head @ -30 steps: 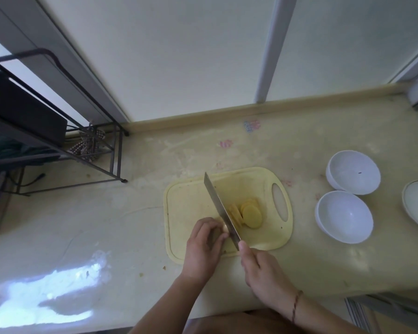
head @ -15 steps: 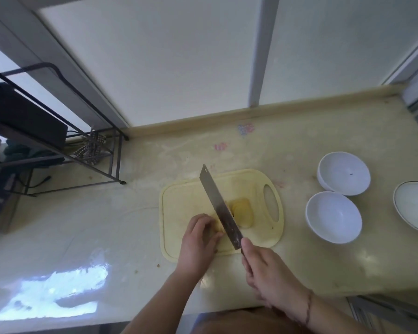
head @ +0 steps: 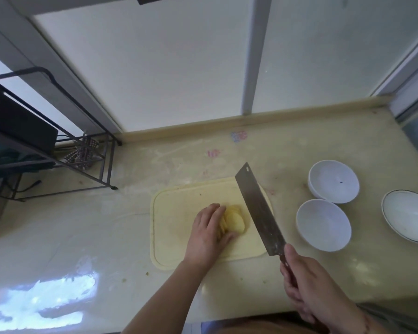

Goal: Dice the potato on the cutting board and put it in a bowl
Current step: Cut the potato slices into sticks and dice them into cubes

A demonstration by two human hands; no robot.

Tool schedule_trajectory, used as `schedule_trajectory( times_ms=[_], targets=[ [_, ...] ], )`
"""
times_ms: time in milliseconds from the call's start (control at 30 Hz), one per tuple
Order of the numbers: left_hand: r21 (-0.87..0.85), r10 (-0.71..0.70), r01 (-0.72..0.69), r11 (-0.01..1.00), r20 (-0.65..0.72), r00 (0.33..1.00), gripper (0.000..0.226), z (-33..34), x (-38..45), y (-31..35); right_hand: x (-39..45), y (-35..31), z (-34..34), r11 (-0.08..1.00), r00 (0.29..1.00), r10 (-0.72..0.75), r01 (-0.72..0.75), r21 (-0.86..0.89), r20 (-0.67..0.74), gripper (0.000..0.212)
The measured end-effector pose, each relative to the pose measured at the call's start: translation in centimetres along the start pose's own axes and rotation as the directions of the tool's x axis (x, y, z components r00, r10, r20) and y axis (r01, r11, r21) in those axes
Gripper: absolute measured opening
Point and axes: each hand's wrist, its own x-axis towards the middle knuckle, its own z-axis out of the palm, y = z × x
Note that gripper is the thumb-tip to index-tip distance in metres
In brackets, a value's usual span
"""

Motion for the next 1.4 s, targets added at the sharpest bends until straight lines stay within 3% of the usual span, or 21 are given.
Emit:
schedule_trajectory(
  times_ms=[100, 267, 400, 467, 600, 733, 967, 1133, 1200, 1300, 1400],
  targets=[
    [0.02, 0.049, -0.048, 0.999, -0.018, 0.999, 0.054, 0.1, 0.7, -0.4, 0.1, 0.1, 0.0, 1.0, 1.0, 0.014, -0.014, -0.001, 0.005, 0.056],
    [0.14, 0.144, -0.148, 0.979, 0.035, 0.989, 0.057, -2.1, 1.9, -2.3, 0.7, -0.3, 0.5, 1.0, 1.0, 0.019, -0.018, -0.015, 0.011, 0.058],
    [0.314, 0.103, -0.125, 0.941, 0.086, 0.991, 0.058, -6.7, 3.7, -7.4, 1.4, -0.8, 1.2, 0.999, 0.999, 0.046, -0.046, -0.014, -0.005, 0.058],
    [0.363, 0.108, -0.163, 0.917, 0.165, 0.98, 0.061, -8.5, 4.5, -9.3, 1.7, -1.1, 1.8, 0.999, 0.999, 0.042, -0.043, -0.022, -0.015, 0.057],
    [0.442, 0.226, -0.366, 0.819, 0.339, 0.913, 0.064, -9.4, 5.4, -9.4, 2.3, -1.4, 3.0, 0.999, 0.999, 0.029, -0.03, -0.018, -0.043, 0.055],
    [0.52, 0.134, -0.296, 0.801, 0.327, 0.936, 0.071, -8.4, 5.8, -6.1, 2.5, -1.4, 3.9, 1.0, 0.996, 0.023, -0.022, 0.015, -0.081, 0.055],
    [0.357, 0.059, -0.288, 0.889, 0.535, 0.843, 0.079, -4.7, 6.2, 3.0, 2.0, -1.0, 5.1, 0.992, 0.979, 0.038, -0.013, 0.124, -0.202, 0.058],
    [0.32, 0.014, -0.245, 0.915, 0.581, 0.814, 0.048, -2.5, 6.2, 4.7, 1.4, -0.7, 5.0, 0.982, 0.966, 0.067, -0.019, 0.187, -0.251, 0.059],
    [0.279, 0.04, -0.24, 0.93, 0.573, 0.819, 0.035, -2.3, 6.4, 4.3, 1.5, -0.6, 4.6, 0.983, 0.968, 0.072, -0.029, 0.18, -0.241, 0.059],
    [0.215, 0.057, -0.197, 0.957, 0.523, 0.85, 0.037, -2.6, 7.2, 2.5, 1.9, -0.7, 3.7, 0.991, 0.976, 0.041, -0.011, 0.135, -0.215, 0.059],
    [0.024, 0.004, -0.013, 1.0, 0.347, 0.938, 0.038, -3.8, 7.9, 0.5, 2.6, -1.2, 2.8, 0.996, 0.986, 0.013, 0.002, 0.09, -0.164, 0.059]
  ],
)
